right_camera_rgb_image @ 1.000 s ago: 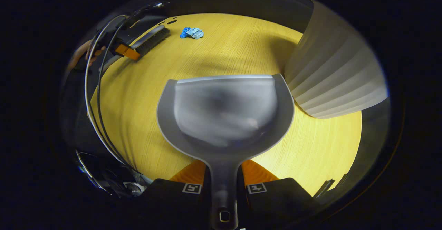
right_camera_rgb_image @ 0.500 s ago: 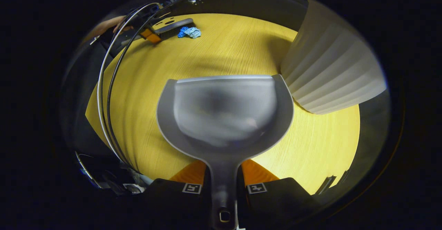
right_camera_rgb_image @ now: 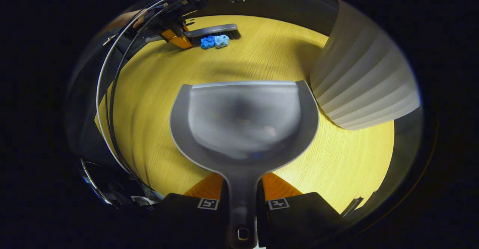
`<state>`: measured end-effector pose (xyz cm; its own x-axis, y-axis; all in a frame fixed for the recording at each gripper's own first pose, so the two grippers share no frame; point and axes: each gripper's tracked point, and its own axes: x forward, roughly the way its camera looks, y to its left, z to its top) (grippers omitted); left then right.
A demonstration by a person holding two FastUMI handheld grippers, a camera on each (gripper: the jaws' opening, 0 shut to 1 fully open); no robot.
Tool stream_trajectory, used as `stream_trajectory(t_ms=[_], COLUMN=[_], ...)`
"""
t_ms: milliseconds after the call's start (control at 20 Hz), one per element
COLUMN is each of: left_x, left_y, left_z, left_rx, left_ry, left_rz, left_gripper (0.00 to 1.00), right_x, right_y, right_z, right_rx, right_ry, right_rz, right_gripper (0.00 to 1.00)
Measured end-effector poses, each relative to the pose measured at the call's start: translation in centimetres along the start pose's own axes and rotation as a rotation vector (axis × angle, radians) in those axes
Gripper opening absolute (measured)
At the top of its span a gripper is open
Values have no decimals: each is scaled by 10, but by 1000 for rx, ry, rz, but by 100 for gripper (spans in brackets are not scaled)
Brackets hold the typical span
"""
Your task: Pick up the small broom and dustpan from the desktop, sweep the trash into the dustpan with the broom, and then empty the trash into the garbage bin.
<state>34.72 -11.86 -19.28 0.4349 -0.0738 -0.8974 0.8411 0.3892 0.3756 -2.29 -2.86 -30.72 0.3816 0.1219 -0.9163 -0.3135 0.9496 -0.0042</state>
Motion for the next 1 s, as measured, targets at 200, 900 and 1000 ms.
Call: stream_trajectory(t_ms=[200,900,1000], left_x=[-10,-83,-91], left_y=[-70,-240,-227], left_z=[11,6,-1], left_rx=[45,-220,-289], left_ry=[-21,-109,-147], left_rz=[-74,-468,-426], left_gripper=[26,26,25], right_x=[-2,2,1], right_y=[-1,-5,-5], right_z=[-1,-8,-6], right_rx=[2,-32,-27], right_ry=[-3,-39,-42], right_rz=[17,55,52], right_gripper=[33,33,33])
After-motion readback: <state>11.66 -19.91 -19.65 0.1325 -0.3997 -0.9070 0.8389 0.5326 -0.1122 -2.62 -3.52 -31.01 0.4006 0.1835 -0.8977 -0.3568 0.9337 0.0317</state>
